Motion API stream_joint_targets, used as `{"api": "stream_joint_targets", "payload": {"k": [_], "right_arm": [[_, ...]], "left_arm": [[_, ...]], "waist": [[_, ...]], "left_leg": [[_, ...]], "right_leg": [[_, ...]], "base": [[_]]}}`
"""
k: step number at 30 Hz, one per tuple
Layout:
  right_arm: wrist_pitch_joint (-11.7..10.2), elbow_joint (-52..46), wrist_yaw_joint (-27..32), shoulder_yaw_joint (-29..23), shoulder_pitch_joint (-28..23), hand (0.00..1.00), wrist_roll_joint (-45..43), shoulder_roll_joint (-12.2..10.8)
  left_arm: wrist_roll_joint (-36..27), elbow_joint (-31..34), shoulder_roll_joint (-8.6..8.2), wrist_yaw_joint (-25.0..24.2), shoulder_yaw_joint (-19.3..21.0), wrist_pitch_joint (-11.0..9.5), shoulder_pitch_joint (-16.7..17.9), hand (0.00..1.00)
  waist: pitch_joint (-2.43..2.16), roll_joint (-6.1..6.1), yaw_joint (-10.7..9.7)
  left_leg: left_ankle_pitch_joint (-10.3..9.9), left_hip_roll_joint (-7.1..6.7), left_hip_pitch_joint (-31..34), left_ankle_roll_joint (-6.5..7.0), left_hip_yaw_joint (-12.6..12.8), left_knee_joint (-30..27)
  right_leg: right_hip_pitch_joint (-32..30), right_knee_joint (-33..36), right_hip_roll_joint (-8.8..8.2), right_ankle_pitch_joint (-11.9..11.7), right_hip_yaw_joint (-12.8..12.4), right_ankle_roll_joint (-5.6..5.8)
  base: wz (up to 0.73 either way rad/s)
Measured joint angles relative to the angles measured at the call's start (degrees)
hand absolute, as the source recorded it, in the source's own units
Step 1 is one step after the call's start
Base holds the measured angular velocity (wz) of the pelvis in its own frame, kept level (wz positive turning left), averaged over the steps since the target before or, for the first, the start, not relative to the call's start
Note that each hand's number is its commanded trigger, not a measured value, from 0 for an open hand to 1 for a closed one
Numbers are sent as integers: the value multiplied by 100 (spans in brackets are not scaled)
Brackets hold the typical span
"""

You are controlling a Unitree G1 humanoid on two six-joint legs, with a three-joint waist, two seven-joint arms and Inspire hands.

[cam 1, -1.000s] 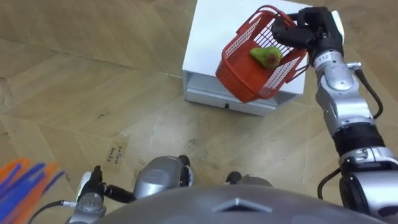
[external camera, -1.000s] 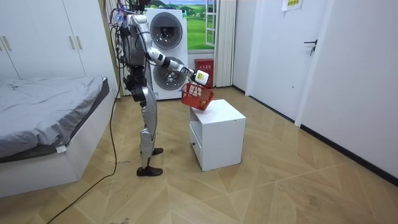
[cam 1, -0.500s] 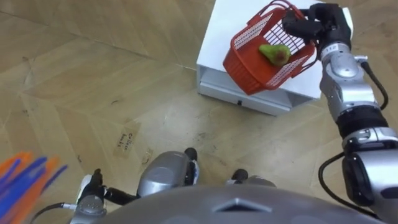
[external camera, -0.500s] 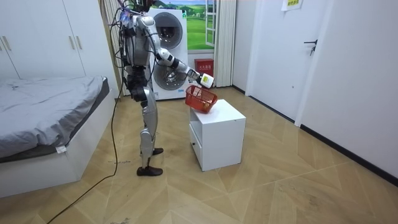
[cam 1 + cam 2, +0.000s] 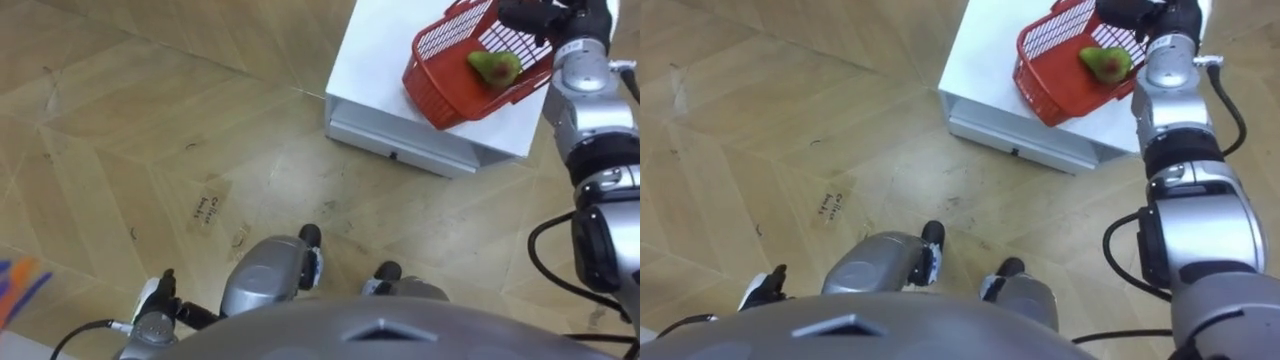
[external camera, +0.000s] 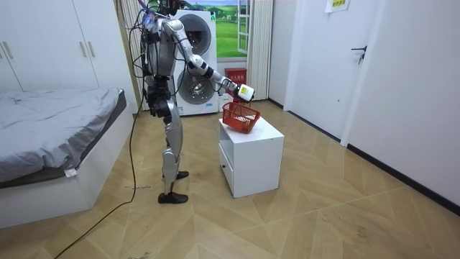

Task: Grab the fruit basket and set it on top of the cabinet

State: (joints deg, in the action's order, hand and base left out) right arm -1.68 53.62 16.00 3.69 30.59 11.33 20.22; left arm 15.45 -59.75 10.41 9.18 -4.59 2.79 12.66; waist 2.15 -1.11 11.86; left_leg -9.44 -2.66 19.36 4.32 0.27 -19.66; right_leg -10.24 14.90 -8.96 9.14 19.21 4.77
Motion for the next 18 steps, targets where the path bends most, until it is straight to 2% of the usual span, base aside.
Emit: {"api": "stream_joint_targets", "payload": {"k": [7,9,14,18], "right_arm": [[-4,33,301,-8,124,0,21,6],[-7,105,346,-14,242,0,13,15],[-15,322,351,-50,418,0,30,30],[-27,535,343,-50,503,0,99,34]], "left_arm": [[3,-3,3,-137,-10,-26,-13,0],[2,-6,-6,-141,-15,-24,-27,0],[1,-14,-5,-139,-20,-19,-39,0],[-22,-58,-3,-140,-75,-15,-75,0]], "waist": [[2,5,130],[17,28,121],[36,57,138],[75,89,166]], "left_leg": [[19,-8,159,5,-17,-13],[28,-21,182,14,-41,-19],[41,-64,197,34,-54,-17],[47,-73,220,44,-49,-14]], "right_leg": [[-173,54,-21,2,40,-1],[-184,84,-51,10,152,-4],[-183,89,-94,37,205,5],[-212,102,-106,40,207,6]], "base": [[2],[9],[4],[-1]]}}
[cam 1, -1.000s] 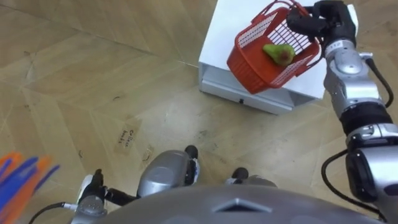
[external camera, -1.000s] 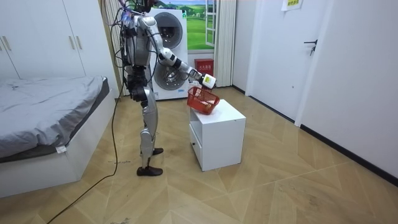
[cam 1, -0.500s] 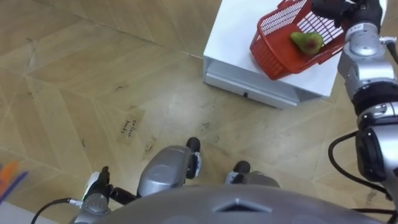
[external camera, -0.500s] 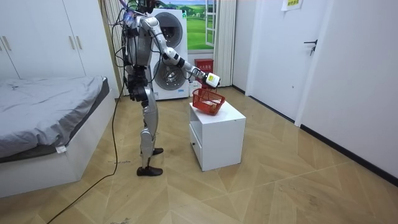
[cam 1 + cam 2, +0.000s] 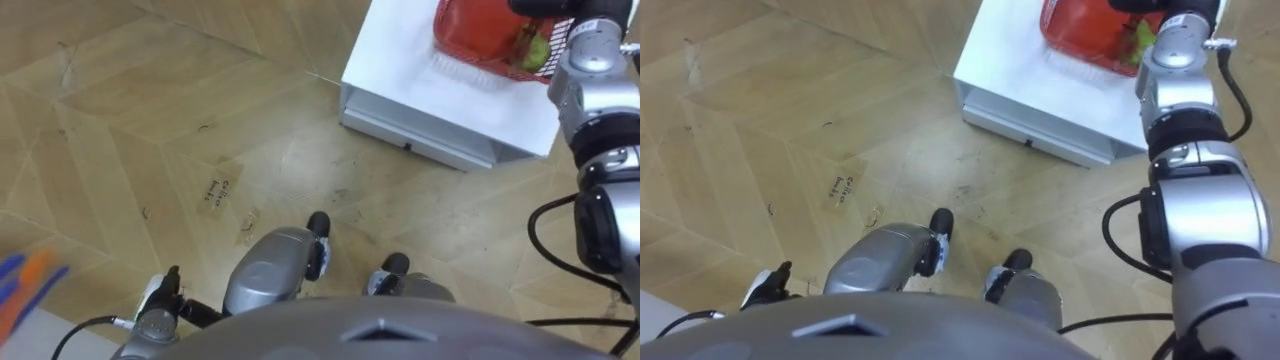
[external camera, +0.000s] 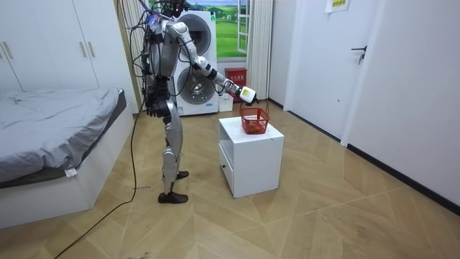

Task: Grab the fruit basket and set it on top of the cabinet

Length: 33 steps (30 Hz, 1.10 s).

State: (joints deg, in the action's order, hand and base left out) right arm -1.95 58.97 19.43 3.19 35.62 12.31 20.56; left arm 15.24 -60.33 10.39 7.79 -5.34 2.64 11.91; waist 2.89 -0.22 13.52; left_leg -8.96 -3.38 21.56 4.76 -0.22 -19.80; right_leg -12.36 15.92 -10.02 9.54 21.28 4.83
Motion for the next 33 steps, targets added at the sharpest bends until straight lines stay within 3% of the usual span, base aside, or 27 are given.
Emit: {"api": "stream_joint_targets", "payload": {"k": [5,18,27,33], "right_arm": [[-64,46,-16,-3,37,0,254,107],[-125,92,-82,8,48,0,311,110],[-95,93,-216,5,43,0,367,109],[-90,-28,-266,3,22,0,342,109]], "left_arm": [[3,-81,-3,-74,-130,-2,-142,0],[1,-154,-3,-118,-189,-4,-235,0],[16,-168,-2,-107,-269,-6,-242,0],[17,-166,28,-107,-140,18,-249,0]], "waist": [[6,0,78],[3,-26,105],[-17,-131,83],[-31,-135,-66]], "left_leg": [[31,-6,91,8,18,11],[43,-10,85,12,19,14],[44,22,-17,13,158,20],[83,102,-34,-33,154,52]], "right_leg": [[-163,130,-42,12,3,-4],[-176,181,-53,19,4,-9],[-137,162,-50,17,-89,-11],[-55,-33,69,-102,-83,-63]], "base": [[-1],[0],[-8],[-3]]}}
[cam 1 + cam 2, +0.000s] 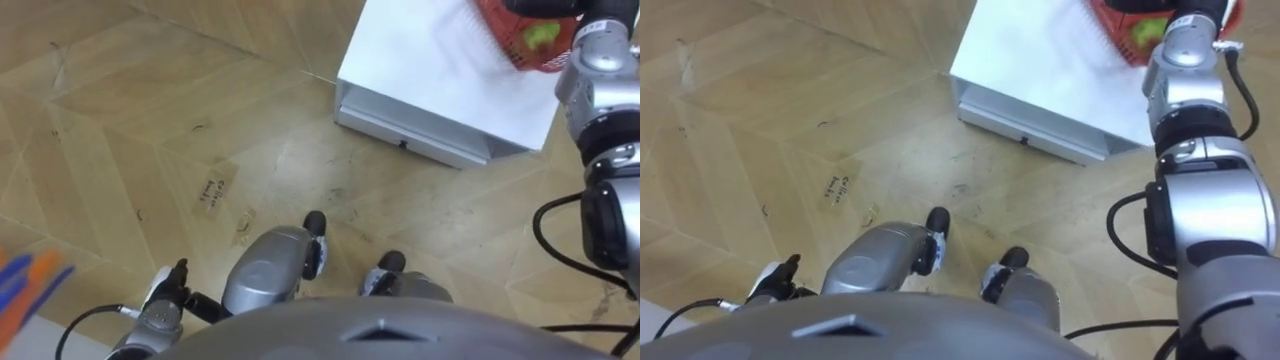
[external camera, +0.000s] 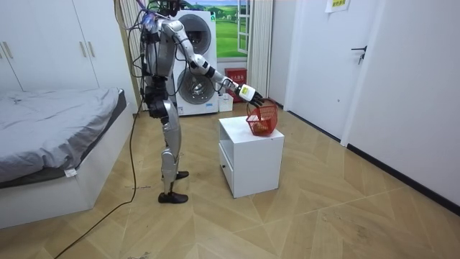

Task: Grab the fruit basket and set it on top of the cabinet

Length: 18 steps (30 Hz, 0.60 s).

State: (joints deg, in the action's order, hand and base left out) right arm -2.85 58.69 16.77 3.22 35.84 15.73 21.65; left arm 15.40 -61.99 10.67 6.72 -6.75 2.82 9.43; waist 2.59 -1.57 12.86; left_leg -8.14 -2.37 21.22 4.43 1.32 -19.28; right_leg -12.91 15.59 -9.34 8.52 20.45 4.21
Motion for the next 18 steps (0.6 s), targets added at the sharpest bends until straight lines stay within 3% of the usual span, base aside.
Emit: {"api": "stream_joint_targets", "payload": {"k": [3,6,8,11,14,18], "right_arm": [[9,-325,-61,1,-112,0,-13,0],[6,-870,-75,5,-481,0,-46,-3],[-6,-1448,-134,7,-861,0,-30,-55],[-40,-1851,-153,9,-1318,0,-35,-117],[-41,-2308,-204,18,-2030,0,-164,-247],[-76,-2546,-327,55,-2693,0,-329,-421]], "left_arm": [[-2,5,31,35,8,32,-1,0],[13,5,35,68,29,40,12,0],[14,16,36,131,53,42,25,0],[32,33,32,184,126,49,18,0],[81,80,38,302,344,57,35,0],[31,199,7,442,375,35,11,0]], "waist": [[-40,-20,-47],[-144,-60,-95],[-190,-94,-197],[-223,-134,-381],[-280,-263,-477],[-267,-241,-612]], "left_leg": [[7,58,-72,-12,72,27],[25,67,-346,-41,128,184],[37,73,-576,-61,173,308],[46,73,-877,-76,197,427],[62,100,-1166,-116,305,612],[52,144,-1281,-132,376,636]], "right_leg": [[36,-32,52,-38,-49,-30],[246,-148,77,-42,-103,-36],[421,-220,96,-44,-155,-38],[713,-310,110,-44,-156,-38],[907,-419,154,-53,-253,-50],[1025,-492,204,-100,-325,-72]], "base": [[-13],[-10],[-11],[-3],[-18],[-14]]}}
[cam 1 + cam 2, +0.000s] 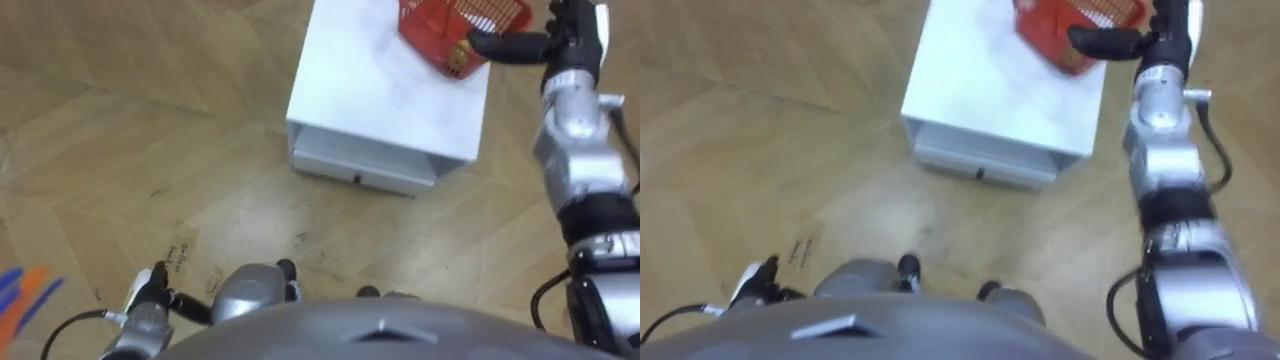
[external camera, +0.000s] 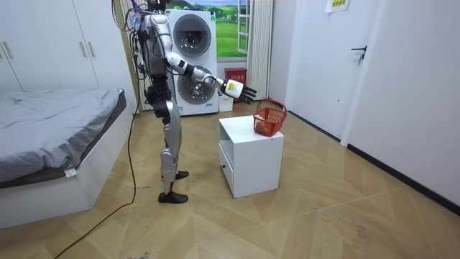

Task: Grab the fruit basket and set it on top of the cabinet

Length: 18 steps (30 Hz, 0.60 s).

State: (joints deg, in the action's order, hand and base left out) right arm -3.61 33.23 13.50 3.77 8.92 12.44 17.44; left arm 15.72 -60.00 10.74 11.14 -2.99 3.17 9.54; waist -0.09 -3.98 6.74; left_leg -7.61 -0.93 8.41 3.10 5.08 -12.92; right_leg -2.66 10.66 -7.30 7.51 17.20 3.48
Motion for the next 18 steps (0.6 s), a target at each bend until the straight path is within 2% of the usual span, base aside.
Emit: {"api": "stream_joint_targets", "payload": {"k": [2,5,7,12,18], "right_arm": [[-1,-60,-63,-6,-283,0,-205,-139],[0,-61,-166,-6,-358,0,-404,-175],[0,-61,-205,-6,-365,0,-404,-187],[-3,-64,-287,0,-375,0,-410,-309],[-7,-130,-503,5,-607,0,-410,-396]], "left_arm": [[6,64,-30,28,105,-72,19,0],[-4,71,-86,73,169,-76,28,0],[-10,74,-88,73,169,-75,41,0],[-47,175,-124,72,172,-115,94,0],[-46,174,-129,97,170,-187,236,0]], "waist": [[30,45,-47],[35,126,-186],[31,136,-194],[32,105,-316],[29,75,-332]], "left_leg": [[-12,32,-111,-20,100,31],[-20,37,-149,-30,127,68],[-19,53,-210,-34,198,83],[-17,42,-311,-38,233,160],[-23,20,-574,-41,233,301]], "right_leg": [[37,-5,34,-8,-135,-10],[36,9,44,-12,-195,-17],[46,10,57,-12,-263,-17],[109,-10,58,-11,-285,-15],[351,-114,54,-5,-284,-6]], "base": [[-25],[-14],[-14],[-3],[0]]}}
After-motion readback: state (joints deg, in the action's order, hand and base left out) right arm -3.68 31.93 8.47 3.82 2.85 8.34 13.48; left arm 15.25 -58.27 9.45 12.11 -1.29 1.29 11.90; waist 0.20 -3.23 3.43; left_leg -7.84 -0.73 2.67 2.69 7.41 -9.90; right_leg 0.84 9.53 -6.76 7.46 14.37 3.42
